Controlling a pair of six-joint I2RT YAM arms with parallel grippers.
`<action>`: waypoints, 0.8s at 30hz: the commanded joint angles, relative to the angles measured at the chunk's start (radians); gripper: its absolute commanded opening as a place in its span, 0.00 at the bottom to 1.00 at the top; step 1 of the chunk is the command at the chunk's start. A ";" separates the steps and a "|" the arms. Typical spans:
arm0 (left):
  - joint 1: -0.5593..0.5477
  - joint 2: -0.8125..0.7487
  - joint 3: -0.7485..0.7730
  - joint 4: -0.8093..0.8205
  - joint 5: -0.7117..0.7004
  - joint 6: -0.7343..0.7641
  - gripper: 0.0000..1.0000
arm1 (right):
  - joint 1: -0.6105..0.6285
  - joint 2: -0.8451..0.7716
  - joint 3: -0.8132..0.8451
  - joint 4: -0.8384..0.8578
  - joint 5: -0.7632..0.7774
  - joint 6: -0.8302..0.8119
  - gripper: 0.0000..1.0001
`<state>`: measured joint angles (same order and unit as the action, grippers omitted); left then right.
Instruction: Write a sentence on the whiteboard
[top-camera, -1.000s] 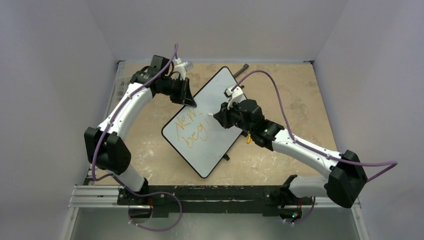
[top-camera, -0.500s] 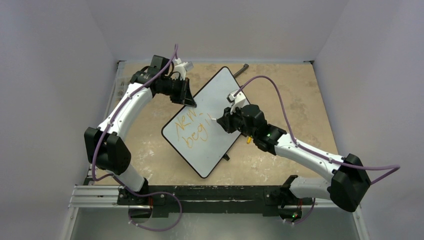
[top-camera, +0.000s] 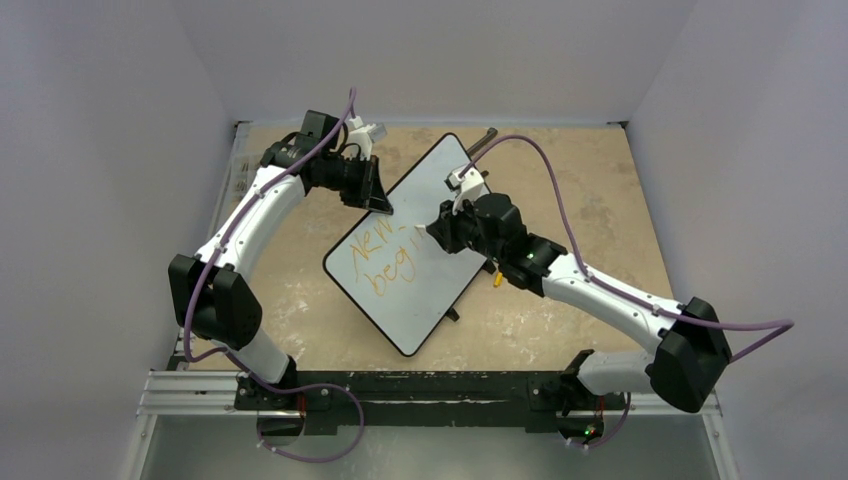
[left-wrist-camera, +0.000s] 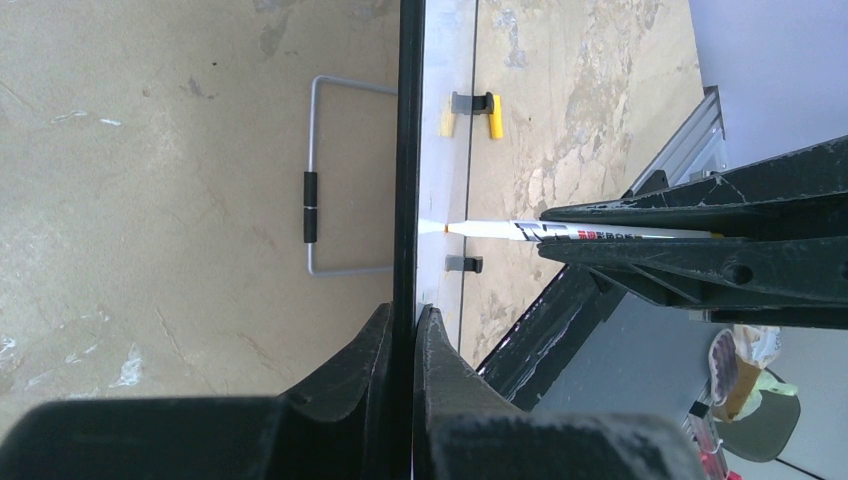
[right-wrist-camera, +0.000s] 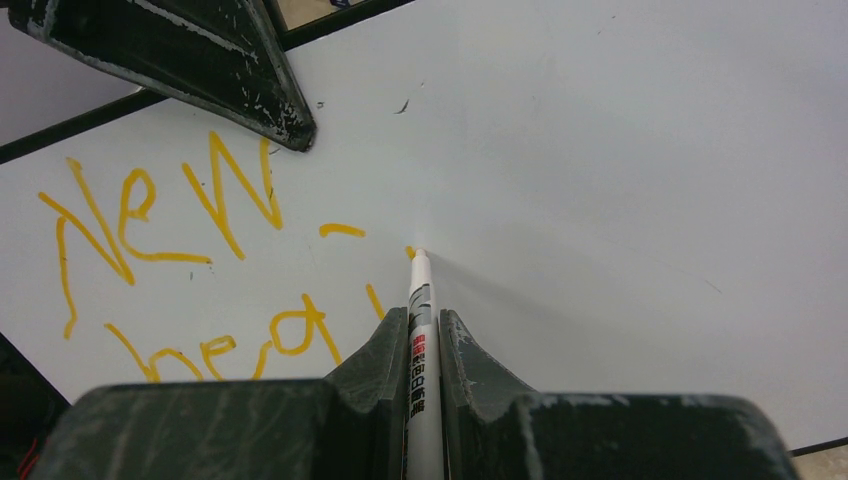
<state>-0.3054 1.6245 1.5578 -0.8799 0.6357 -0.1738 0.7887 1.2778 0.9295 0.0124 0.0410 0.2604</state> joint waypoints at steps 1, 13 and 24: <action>0.008 -0.033 0.008 0.003 -0.126 0.030 0.00 | -0.008 0.031 0.065 0.000 0.043 -0.018 0.00; 0.008 -0.033 0.010 0.002 -0.128 0.030 0.00 | -0.021 0.019 0.030 -0.011 0.093 -0.007 0.00; 0.009 -0.034 0.013 0.002 -0.127 0.029 0.00 | -0.022 -0.054 -0.071 -0.053 0.042 0.023 0.00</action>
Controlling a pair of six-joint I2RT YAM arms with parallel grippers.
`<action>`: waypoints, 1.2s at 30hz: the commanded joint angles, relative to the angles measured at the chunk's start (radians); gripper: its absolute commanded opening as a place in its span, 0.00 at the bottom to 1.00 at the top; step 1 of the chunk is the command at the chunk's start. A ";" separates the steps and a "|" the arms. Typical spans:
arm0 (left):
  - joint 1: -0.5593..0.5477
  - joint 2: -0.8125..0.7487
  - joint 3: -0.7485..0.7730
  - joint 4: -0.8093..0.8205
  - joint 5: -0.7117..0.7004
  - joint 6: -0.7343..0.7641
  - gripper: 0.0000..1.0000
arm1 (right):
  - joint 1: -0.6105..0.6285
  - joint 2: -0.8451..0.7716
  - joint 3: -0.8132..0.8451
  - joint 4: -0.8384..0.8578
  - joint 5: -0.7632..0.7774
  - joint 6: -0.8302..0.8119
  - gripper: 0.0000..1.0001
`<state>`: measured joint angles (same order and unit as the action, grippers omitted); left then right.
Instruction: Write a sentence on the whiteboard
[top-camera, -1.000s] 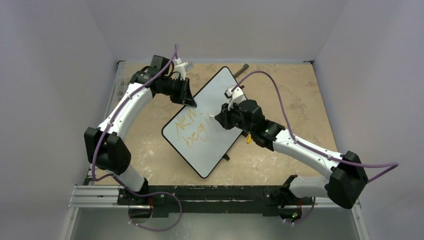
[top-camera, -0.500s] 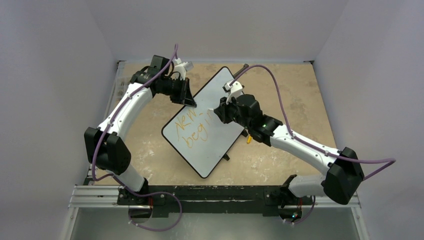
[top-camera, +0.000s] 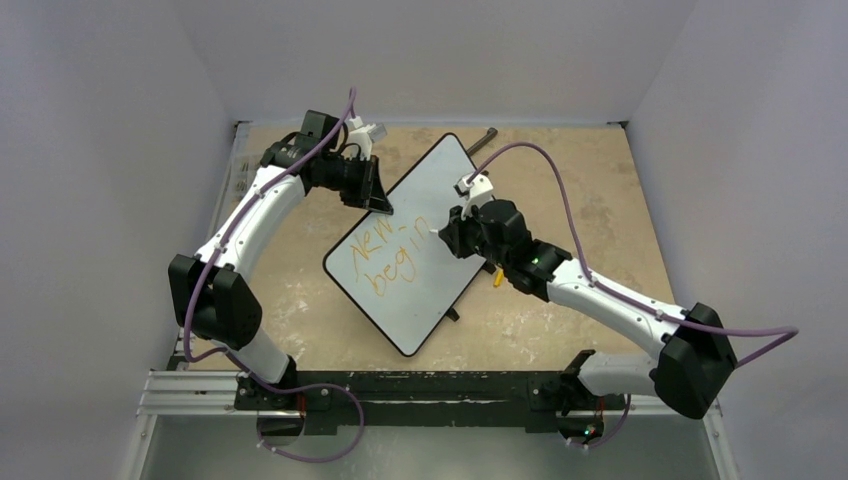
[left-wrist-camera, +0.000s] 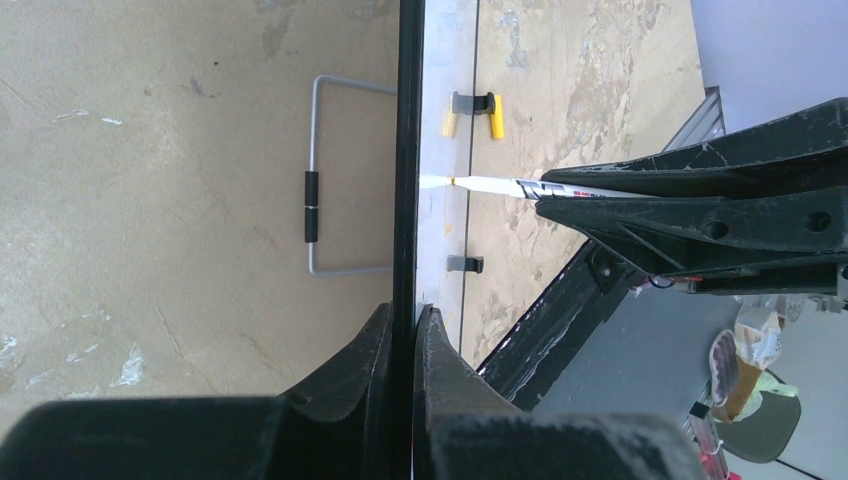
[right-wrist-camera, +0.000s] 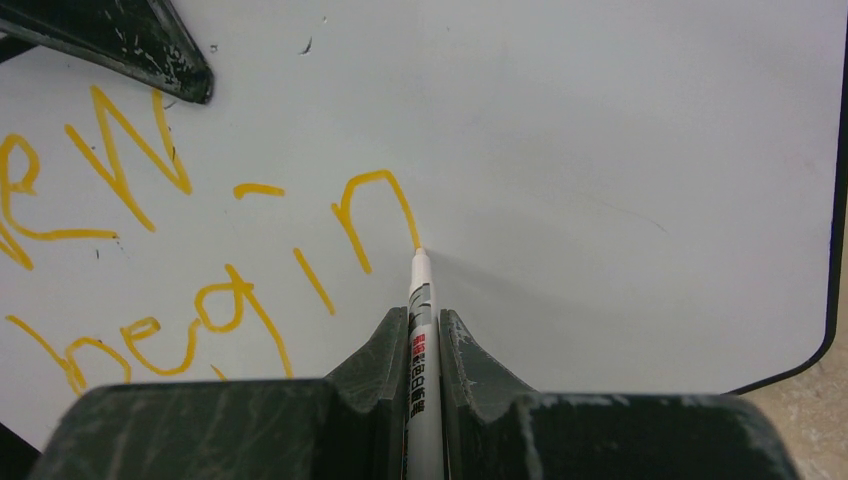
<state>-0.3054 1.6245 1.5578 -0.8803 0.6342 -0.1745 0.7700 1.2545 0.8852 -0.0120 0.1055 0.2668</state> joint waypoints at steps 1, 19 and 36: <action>0.010 -0.036 0.013 0.004 -0.125 0.028 0.00 | -0.003 -0.033 -0.028 -0.031 -0.021 0.019 0.00; 0.009 -0.038 0.009 0.005 -0.123 0.029 0.00 | -0.003 -0.050 0.109 -0.043 0.045 0.005 0.00; 0.011 -0.037 0.012 0.003 -0.126 0.032 0.00 | -0.008 0.064 0.158 -0.002 0.077 0.006 0.00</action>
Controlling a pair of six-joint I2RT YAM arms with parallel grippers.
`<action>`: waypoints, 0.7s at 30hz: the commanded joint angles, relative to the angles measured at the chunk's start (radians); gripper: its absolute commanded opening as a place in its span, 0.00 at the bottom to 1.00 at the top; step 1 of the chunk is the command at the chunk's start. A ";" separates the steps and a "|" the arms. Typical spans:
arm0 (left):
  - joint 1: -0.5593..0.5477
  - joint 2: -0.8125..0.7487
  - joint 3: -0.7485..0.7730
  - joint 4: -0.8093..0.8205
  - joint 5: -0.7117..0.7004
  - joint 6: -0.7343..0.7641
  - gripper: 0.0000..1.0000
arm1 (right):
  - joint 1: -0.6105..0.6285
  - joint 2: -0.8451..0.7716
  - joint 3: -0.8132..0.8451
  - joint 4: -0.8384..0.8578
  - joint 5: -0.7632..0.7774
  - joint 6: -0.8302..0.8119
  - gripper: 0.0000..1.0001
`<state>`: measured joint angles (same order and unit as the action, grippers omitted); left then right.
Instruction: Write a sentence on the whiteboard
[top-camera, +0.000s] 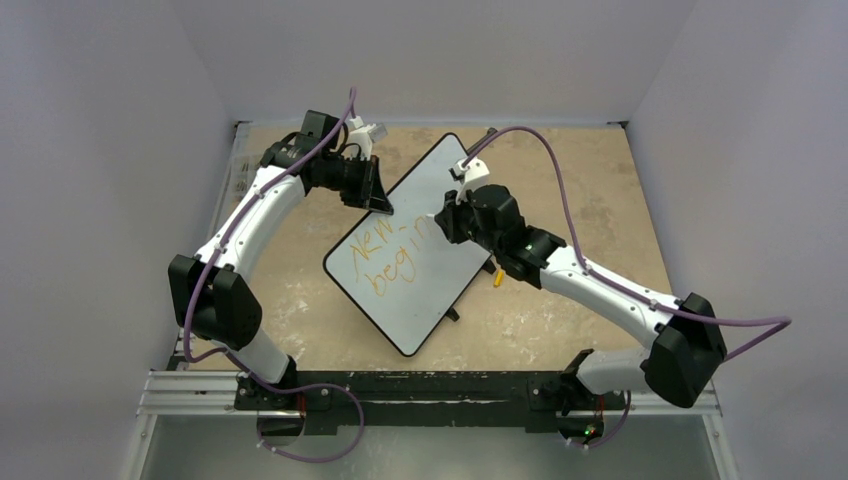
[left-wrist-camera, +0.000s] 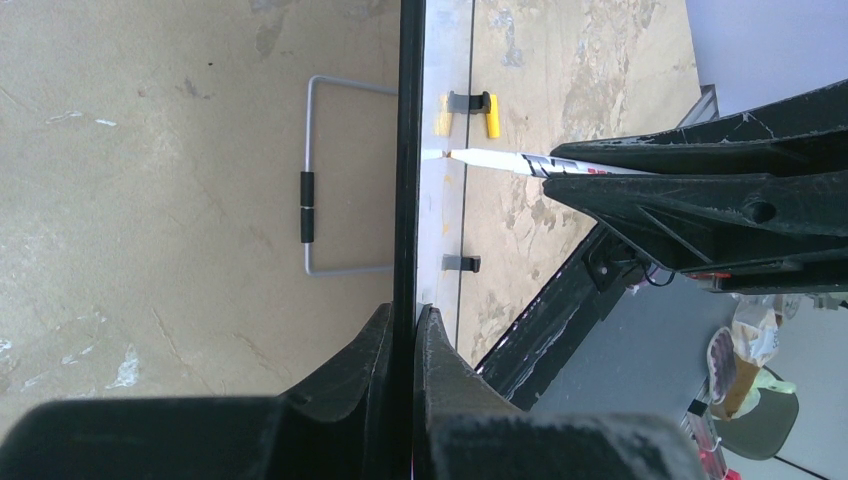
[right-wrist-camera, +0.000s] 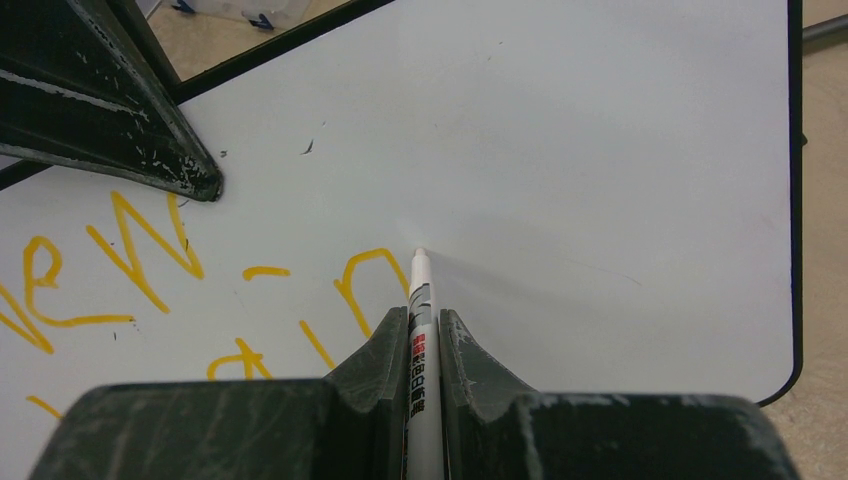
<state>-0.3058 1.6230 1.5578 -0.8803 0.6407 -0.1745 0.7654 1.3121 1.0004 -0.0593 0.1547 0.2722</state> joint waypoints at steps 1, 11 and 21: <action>0.011 -0.035 0.011 0.003 -0.132 0.032 0.00 | -0.003 0.007 0.037 0.043 0.028 0.002 0.00; 0.013 -0.034 0.013 0.003 -0.130 0.030 0.00 | -0.004 -0.042 -0.111 0.045 0.011 0.029 0.00; 0.014 -0.035 0.010 0.002 -0.130 0.032 0.00 | -0.004 -0.069 -0.141 0.051 -0.002 0.045 0.00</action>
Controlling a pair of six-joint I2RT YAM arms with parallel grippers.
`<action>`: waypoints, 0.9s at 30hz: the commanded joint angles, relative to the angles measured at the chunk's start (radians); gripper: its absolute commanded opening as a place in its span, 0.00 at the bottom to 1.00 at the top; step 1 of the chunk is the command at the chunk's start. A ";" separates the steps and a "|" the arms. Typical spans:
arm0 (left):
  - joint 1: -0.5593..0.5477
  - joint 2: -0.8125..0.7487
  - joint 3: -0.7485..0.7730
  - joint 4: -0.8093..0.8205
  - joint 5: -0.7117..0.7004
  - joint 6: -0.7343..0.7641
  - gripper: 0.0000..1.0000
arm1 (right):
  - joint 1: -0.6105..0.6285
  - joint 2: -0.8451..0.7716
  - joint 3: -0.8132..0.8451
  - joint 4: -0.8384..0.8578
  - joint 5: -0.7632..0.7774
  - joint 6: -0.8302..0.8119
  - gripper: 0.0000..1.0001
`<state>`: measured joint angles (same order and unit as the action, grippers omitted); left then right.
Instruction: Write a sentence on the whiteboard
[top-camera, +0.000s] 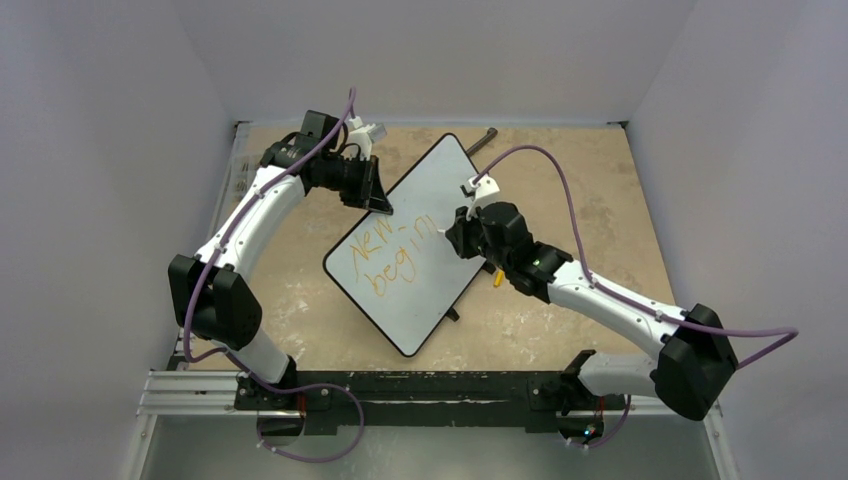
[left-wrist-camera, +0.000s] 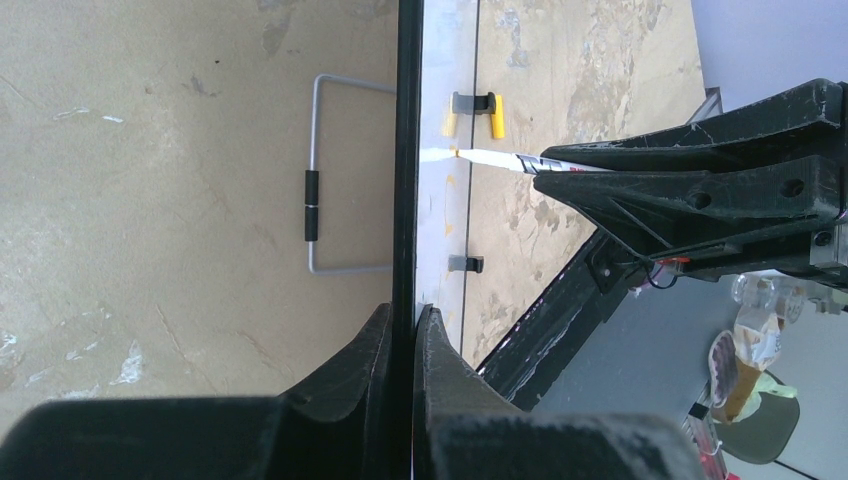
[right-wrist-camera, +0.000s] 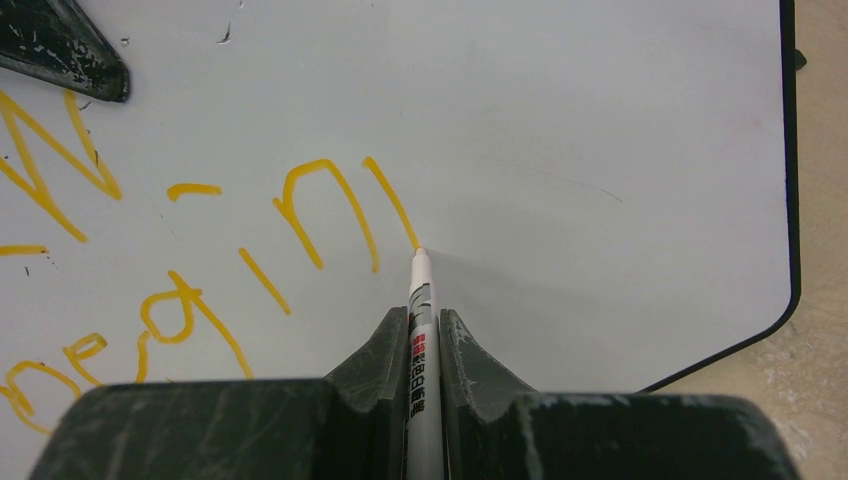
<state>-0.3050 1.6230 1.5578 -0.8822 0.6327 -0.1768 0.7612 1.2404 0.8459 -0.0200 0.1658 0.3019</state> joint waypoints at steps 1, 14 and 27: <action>0.014 -0.037 0.011 0.004 -0.123 0.034 0.00 | 0.001 0.007 0.024 0.011 -0.013 0.015 0.00; 0.014 -0.037 0.009 0.007 -0.120 0.033 0.00 | 0.000 0.065 0.151 0.000 -0.005 -0.020 0.00; 0.014 -0.034 0.008 0.007 -0.117 0.031 0.00 | -0.010 0.118 0.218 -0.027 0.042 -0.040 0.00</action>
<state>-0.3035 1.6230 1.5574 -0.8833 0.6323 -0.1837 0.7574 1.3415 1.0222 -0.0483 0.1764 0.2771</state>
